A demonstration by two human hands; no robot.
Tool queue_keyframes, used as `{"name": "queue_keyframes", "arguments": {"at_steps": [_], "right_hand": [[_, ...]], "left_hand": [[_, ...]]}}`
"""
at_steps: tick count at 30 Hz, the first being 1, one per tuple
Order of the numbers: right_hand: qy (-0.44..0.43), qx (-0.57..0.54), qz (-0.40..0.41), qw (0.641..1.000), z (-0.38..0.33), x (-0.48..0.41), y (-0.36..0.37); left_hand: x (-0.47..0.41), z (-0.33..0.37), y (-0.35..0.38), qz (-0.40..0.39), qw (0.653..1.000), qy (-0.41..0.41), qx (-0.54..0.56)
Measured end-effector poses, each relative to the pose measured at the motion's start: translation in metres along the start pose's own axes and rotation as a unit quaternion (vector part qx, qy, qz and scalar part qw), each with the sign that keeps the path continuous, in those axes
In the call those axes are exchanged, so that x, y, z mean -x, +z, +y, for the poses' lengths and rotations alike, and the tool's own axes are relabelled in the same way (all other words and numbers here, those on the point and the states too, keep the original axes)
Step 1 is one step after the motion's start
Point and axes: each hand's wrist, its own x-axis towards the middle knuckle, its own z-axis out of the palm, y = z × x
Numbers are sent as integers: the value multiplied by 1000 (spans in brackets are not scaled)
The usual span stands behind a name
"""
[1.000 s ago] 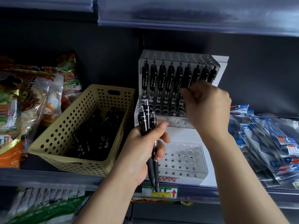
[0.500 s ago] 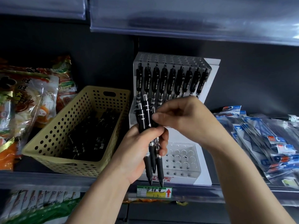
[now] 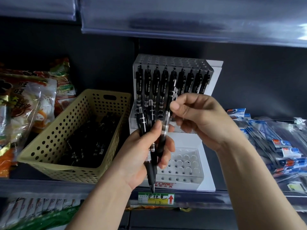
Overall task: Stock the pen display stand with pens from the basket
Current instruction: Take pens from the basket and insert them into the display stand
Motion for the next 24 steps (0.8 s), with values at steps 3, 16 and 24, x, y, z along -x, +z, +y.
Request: {"name": "queue_keyframes", "arguments": {"at_steps": [3,16,24], "right_hand": [[-7,-19,63,998,-3,-1,-1],[-145,-39,220,964,-9,1,-10],[-244,142,393,875,-2,-1,-25]], "left_hand": [[-1,-3,1,24,999,11,-30],[-4,-8,1,71,995,22,-69],[-5,-5,1,62,998,9,-31]]}}
